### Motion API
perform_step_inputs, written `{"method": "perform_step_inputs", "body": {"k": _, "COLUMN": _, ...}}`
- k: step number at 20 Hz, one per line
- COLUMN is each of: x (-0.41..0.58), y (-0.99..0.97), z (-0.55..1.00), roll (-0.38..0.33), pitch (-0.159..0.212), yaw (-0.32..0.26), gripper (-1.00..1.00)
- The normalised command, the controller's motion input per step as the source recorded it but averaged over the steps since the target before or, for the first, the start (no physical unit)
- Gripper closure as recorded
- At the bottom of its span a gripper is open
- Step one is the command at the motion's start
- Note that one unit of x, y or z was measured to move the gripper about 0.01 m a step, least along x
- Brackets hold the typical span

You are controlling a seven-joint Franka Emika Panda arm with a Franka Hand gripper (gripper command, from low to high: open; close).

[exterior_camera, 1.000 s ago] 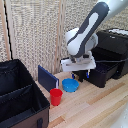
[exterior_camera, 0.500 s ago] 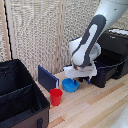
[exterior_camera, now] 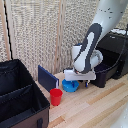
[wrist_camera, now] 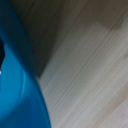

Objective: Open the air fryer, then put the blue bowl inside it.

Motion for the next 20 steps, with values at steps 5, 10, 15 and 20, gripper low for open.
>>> {"method": "perform_step_inputs", "body": {"k": 5, "x": 0.045, "y": -0.02, "z": 0.00, "roll": 0.009, "pitch": -0.018, "yaw": 0.000, "gripper": 1.00}}
{"method": "perform_step_inputs", "body": {"k": 10, "x": 0.024, "y": 0.00, "z": 0.00, "roll": 0.000, "pitch": 0.000, "yaw": -0.001, "gripper": 1.00}}
{"method": "perform_step_inputs", "body": {"k": 15, "x": 0.011, "y": 0.00, "z": 0.00, "roll": 0.000, "pitch": 0.000, "yaw": 0.000, "gripper": 1.00}}
{"method": "perform_step_inputs", "body": {"k": 20, "x": 0.165, "y": 0.02, "z": -0.04, "roll": 0.011, "pitch": -0.014, "yaw": -0.007, "gripper": 1.00}}
